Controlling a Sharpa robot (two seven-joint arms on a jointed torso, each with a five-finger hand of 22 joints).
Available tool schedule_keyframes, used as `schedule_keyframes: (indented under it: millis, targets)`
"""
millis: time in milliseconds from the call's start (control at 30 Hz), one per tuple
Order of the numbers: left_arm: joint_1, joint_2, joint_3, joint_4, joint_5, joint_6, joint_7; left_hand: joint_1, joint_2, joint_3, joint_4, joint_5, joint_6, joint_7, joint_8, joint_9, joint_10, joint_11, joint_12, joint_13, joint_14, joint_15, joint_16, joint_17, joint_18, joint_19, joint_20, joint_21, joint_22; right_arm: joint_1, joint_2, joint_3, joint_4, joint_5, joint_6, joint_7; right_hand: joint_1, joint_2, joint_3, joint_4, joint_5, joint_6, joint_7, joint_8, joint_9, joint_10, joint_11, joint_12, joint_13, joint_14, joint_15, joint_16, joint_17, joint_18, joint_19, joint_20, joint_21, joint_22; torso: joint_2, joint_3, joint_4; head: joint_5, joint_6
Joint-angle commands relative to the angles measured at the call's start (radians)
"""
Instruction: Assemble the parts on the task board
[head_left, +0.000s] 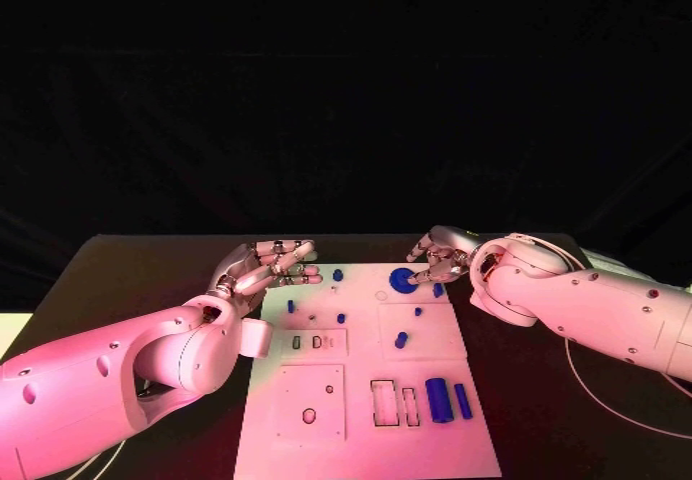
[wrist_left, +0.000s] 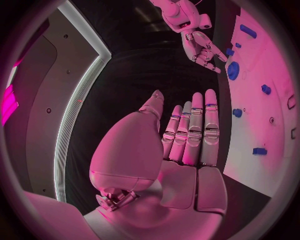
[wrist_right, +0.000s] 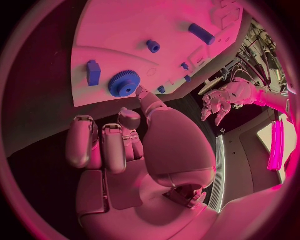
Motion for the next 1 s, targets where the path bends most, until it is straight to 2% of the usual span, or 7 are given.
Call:
schedule_keyframes:
  millis: [33, 200, 367, 800, 1000]
  targets:
    - [0.001, 0.003, 0.001, 0.000, -0.001, 0.022, 0.004, -0.001, 0.009, 0.000, -0.009, -0.002, -0.002, 0.005, -0.005, -0.001, -0.005, 0.004, -0.005, -0.002, 0.004, 0.003, -0.006, 0.003, 0.009, 0.010, 0.000, -0.005, -0.002, -0.003, 0.018, -0.001, -0.015, -0.033, 0.041, -0.015, 0.011, 0.006, -0.007, 0.001, 0.005, 0.007, 0.002, 0.007, 0.002, 0.004, 0.000, 0.022, 0.024, 0.063, 0.008, 0.008, 0.008, -0.019, 0.011, -0.001, 0.008, 0.007, 0.001, -0.0001, 0.0018, 0.000, -0.004]
    - [0.001, 0.004, 0.001, -0.001, -0.001, 0.023, 0.004, -0.001, 0.009, 0.000, -0.009, -0.002, -0.002, 0.005, -0.005, -0.001, -0.005, 0.004, -0.005, -0.002, 0.004, 0.003, -0.006, 0.003, 0.009, 0.010, 0.000, -0.005, -0.002, -0.008, 0.041, -0.003, -0.036, -0.063, 0.053, -0.019, 0.014, 0.009, -0.009, 0.002, 0.005, 0.014, 0.001, 0.010, 0.003, 0.009, 0.000, 0.040, 0.047, 0.065, 0.008, 0.013, 0.017, -0.020, 0.014, -0.001, 0.013, 0.016, 0.000, -0.0008, 0.0015, 0.000, -0.010]
    - [0.001, 0.004, 0.001, -0.002, -0.001, 0.023, 0.003, -0.001, 0.009, 0.000, -0.009, -0.002, -0.002, 0.005, -0.005, -0.001, -0.005, 0.004, -0.005, -0.002, 0.004, 0.003, -0.006, 0.003, 0.009, 0.010, 0.000, -0.005, -0.002, -0.013, 0.055, -0.005, -0.052, -0.083, 0.061, -0.025, 0.019, 0.013, -0.008, 0.002, 0.007, 0.019, 0.000, 0.013, 0.003, 0.012, -0.001, 0.053, 0.062, 0.065, 0.008, 0.017, 0.023, -0.021, 0.016, -0.001, 0.016, 0.020, 0.000, 0.0002, 0.0006, 0.001, -0.012]
    - [0.001, 0.005, 0.001, -0.001, -0.001, 0.026, 0.001, -0.001, 0.009, 0.000, -0.009, -0.002, -0.002, 0.005, -0.005, -0.001, -0.005, 0.004, -0.005, -0.002, 0.004, 0.003, -0.006, 0.003, 0.009, 0.010, 0.000, -0.005, -0.002, -0.019, 0.073, -0.006, -0.067, -0.097, 0.091, -0.038, 0.028, 0.027, -0.002, 0.001, 0.010, 0.029, -0.001, 0.016, 0.003, 0.020, -0.001, 0.077, 0.091, 0.068, 0.008, 0.025, 0.038, -0.024, 0.025, -0.001, 0.025, 0.039, 0.000, 0.0004, 0.0011, 0.001, -0.016]
    - [0.001, 0.005, 0.001, -0.002, -0.001, 0.027, 0.000, -0.001, 0.009, 0.000, -0.009, -0.002, -0.002, 0.005, -0.005, -0.001, -0.005, 0.004, -0.005, -0.002, 0.004, 0.003, -0.006, 0.003, 0.009, 0.010, 0.000, -0.005, -0.002, -0.020, 0.076, -0.006, -0.076, -0.111, 0.095, -0.042, 0.035, 0.041, 0.010, 0.000, 0.004, 0.048, -0.002, 0.024, 0.005, 0.029, -0.003, 0.101, 0.119, 0.068, 0.007, 0.028, 0.043, -0.025, 0.026, -0.001, 0.028, 0.044, 0.000, 0.0005, 0.0017, 0.001, -0.018]
